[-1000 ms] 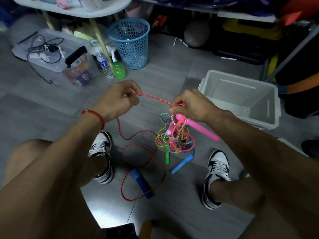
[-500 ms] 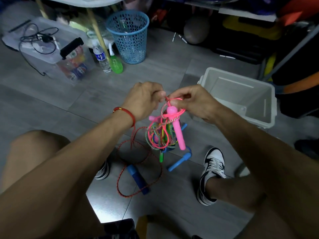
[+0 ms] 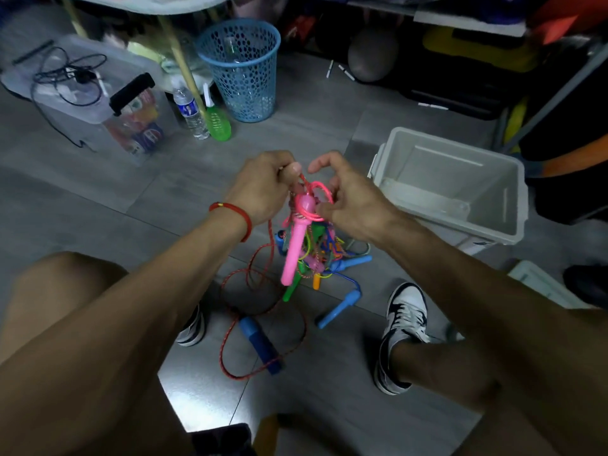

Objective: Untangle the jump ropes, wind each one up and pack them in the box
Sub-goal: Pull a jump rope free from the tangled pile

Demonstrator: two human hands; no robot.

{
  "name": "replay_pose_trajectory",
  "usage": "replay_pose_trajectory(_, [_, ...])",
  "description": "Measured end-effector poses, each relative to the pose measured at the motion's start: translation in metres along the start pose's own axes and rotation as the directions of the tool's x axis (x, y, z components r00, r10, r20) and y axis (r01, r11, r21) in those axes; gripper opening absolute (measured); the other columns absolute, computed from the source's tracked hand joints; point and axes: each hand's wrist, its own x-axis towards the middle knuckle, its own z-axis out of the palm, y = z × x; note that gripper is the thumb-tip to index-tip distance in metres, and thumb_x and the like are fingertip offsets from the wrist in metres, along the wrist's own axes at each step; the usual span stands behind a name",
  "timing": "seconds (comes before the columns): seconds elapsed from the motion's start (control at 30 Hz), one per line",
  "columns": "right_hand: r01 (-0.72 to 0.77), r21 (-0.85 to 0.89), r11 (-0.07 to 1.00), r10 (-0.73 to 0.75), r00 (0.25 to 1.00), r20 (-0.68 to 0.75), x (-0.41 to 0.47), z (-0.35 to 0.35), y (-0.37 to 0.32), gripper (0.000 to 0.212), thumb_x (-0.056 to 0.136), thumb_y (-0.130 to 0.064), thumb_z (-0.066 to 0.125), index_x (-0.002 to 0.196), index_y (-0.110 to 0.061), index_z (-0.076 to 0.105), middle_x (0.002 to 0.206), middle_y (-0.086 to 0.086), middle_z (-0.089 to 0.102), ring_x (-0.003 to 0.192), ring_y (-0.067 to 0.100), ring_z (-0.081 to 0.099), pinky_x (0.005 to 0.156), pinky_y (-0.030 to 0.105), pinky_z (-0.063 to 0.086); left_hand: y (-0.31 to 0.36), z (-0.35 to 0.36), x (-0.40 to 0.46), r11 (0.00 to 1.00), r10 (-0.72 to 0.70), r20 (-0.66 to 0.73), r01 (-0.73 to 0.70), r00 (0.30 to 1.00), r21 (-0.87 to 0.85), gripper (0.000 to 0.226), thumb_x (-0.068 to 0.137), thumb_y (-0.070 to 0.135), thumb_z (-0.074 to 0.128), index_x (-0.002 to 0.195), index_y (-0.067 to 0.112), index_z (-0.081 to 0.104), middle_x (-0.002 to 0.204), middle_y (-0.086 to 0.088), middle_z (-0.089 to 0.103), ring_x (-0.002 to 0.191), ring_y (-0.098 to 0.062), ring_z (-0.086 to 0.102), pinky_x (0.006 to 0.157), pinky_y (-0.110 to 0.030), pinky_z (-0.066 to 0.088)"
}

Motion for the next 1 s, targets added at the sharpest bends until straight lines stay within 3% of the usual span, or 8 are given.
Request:
replay_pose_trajectory(0.17, [-0.244,0.208,0.947,0.239,0.970,0.048,-0.002,0.018,0.003,0.053,0.077,0.001,0.074,0.109,-0.027,0.044,0.090,0.008,0.063,0.071,0.025,0.070,0.069,0.048,0.062,0.011,0.003,-0.001,0.920,-0.239,-0.037,0.214,0.970,-0.329,0.035,0.107,0.018,0.043,0.074,0.007,0.052,0.074,-0.023,0.068,0.061,-0.031,0.068,0.059,-0.038,0.061])
replay_pose_trajectory(0.37, [-0.319,-0.048,0.947,0.317,0.947,-0.042,-0.003,0.009,0.017,0.033,0.093,-0.020,0.064,0.120,-0.017,0.045,0.106,0.012,0.060,0.062,0.028,0.070,0.048,0.039,0.060,0.016,0.009,-0.012,0.763,-0.341,0.004,0.280,0.940,-0.583,0.037,0.108,0.018,0.038,0.075,0.006,0.047,0.070,-0.020,0.068,0.056,-0.028,0.069,0.058,-0.038,0.063])
replay_pose_trajectory(0.43, [-0.376,-0.025,0.926,0.376,0.927,-0.002,0.000,0.006,0.023,0.031,0.095,-0.026,0.061,0.123,-0.017,0.050,0.107,0.012,0.062,0.072,0.027,0.070,0.057,0.045,0.063,0.016,0.007,-0.014,0.744,-0.322,0.017,0.264,0.946,-0.614,0.037,0.108,0.018,0.038,0.075,0.007,0.048,0.072,-0.019,0.069,0.058,-0.027,0.070,0.062,-0.038,0.063])
replay_pose_trajectory(0.6, [-0.333,-0.066,0.941,0.319,0.934,-0.162,0.005,0.003,0.025,0.019,0.086,-0.025,0.069,0.100,-0.014,0.074,0.091,0.015,0.073,0.084,0.034,0.072,0.079,0.049,0.061,0.020,0.009,-0.014,0.727,-0.392,-0.006,0.306,0.920,-0.614,0.030,0.108,0.010,0.031,0.081,0.009,0.044,0.075,-0.021,0.062,0.061,-0.030,0.062,0.062,-0.041,0.059])
replay_pose_trajectory(0.77, [-0.322,-0.001,0.947,0.314,0.925,-0.212,0.003,-0.001,0.028,0.022,0.069,-0.017,0.073,0.090,-0.018,0.077,0.079,0.008,0.074,0.071,0.027,0.074,0.073,0.046,0.062,0.012,0.010,-0.013,0.790,-0.358,0.007,0.307,0.934,-0.531,0.026,0.103,0.030,0.051,0.085,0.014,0.042,0.076,-0.014,0.058,0.063,-0.027,0.064,0.068,-0.044,0.062])
replay_pose_trajectory(0.87, [-0.281,-0.001,0.960,0.275,0.940,-0.204,0.004,-0.002,0.027,0.027,0.066,-0.016,0.072,0.091,-0.019,0.078,0.075,0.003,0.075,0.067,0.022,0.074,0.070,0.043,0.063,-0.002,0.010,-0.016,0.920,-0.252,0.007,0.242,0.968,-0.310,0.055,0.073,0.044,0.085,0.084,0.020,0.037,0.081,-0.008,0.057,0.076,-0.029,0.069,0.073,-0.050,0.061])
replay_pose_trajectory(0.93, [-0.266,0.013,0.964,0.264,0.946,-0.186,0.002,-0.002,0.024,0.024,0.071,-0.010,0.073,0.094,-0.016,0.077,0.073,0.004,0.075,0.060,0.020,0.074,0.067,0.044,0.063,-0.017,0.014,-0.012,0.954,-0.267,-0.048,0.258,0.962,-0.151,0.074,0.048,0.066,0.087,0.085,0.026,0.037,0.085,-0.008,0.062,0.080,-0.030,0.069,0.069,-0.047,0.060])
replay_pose_trajectory(1.0, [-0.245,0.043,0.969,0.248,0.952,-0.179,0.001,0.000,0.022,0.022,0.076,-0.004,0.074,0.096,-0.012,0.074,0.075,0.007,0.074,0.056,0.020,0.073,0.063,0.046,0.063,-0.024,0.019,-0.010,0.940,-0.300,-0.112,0.274,0.947,-0.203,0.074,0.043,0.064,0.086,0.085,0.027,0.038,0.086,-0.006,0.063,0.076,-0.025,0.068,0.068,-0.045,0.060])
